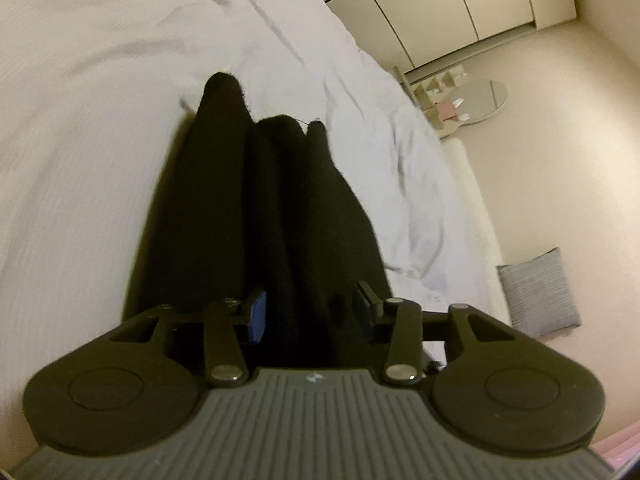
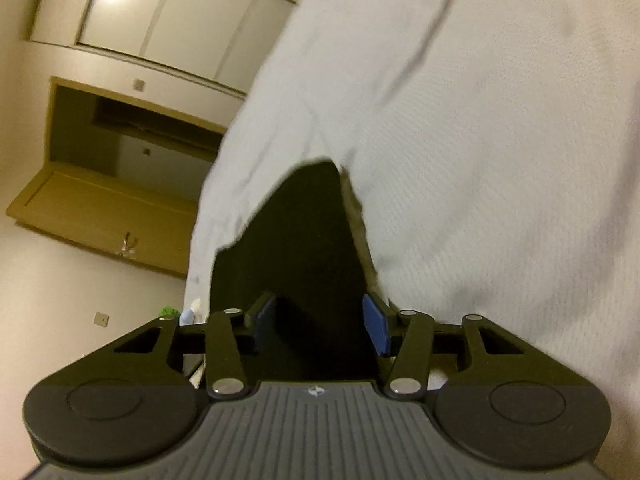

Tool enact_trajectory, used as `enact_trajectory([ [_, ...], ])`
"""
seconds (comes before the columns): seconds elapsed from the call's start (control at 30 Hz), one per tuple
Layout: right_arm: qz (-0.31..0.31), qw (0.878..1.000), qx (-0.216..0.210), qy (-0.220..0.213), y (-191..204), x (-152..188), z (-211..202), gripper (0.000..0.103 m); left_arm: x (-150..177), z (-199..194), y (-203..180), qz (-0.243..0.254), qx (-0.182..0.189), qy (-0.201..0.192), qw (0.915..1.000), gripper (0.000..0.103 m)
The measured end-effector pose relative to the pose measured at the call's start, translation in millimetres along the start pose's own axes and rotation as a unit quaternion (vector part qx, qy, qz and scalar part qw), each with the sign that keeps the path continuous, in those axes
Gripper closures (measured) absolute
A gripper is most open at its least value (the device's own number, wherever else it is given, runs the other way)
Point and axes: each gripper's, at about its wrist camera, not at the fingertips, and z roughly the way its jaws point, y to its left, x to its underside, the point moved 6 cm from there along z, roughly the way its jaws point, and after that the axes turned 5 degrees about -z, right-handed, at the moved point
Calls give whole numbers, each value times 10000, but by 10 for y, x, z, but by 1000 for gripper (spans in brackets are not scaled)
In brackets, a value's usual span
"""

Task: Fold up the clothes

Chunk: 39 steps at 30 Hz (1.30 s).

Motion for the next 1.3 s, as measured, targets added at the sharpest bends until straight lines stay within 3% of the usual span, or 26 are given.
enact_trajectory([
  [0.07,-51,9998,172,-46,-1,-39,22,54,16,9,-58,287,-103,-43,9995,86],
  [0.17,-301,9988,392,-41,45,-45,97,58,35,-57,-186,842,-308,-192,9958,88],
  [0.23,-541,9979,368,-6,201,-48,131,68,12,-183,-297,1241,-376,-398,9908,89],
  [0.33,-1200,9914,512,80,478,-31,168,68,-103,-435,-447,1562,-246,-745,9846,89],
  [0.43,-1402,9896,263,191,678,40,192,69,-144,-662,-486,1901,-270,-985,9764,89],
  [0.5,-1663,9855,240,213,795,111,217,69,-112,-597,-277,1716,-481,-805,9807,89],
  [0.57,-2212,9733,576,204,888,207,263,69,-30,-449,25,1305,-784,-523,9870,89],
  [0.67,-2755,9565,924,271,934,275,396,69,87,-554,116,1228,-591,-800,9874,89],
  [0.8,-2849,9553,716,339,970,299,387,69,56,-707,-17,1565,-590,-1156,9791,89],
  [0.87,-2993,9510,668,402,1007,354,404,69,35,-646,44,1563,-747,-1097,9787,89],
  [0.93,-3251,9411,826,435,1077,446,449,69,38,-479,215,1485,-979,-826,9806,87],
  [1.0,-3508,9284,1160,389,1107,516,535,69,47,-433,305,1276,-924,-736,9848,87],
  [1.13,-3988,9050,1447,311,1130,605,592,69,139,-539,255,1214,-881,-860,9849,87],
  [1.23,-3908,9108,1256,437,1065,552,547,69,187,-481,243,1510,-1150,-855,9781,84],
  [1.3,-3849,9153,1091,458,1050,512,517,69,118,-540,208,1404,-1206,-854,9790,85],
])
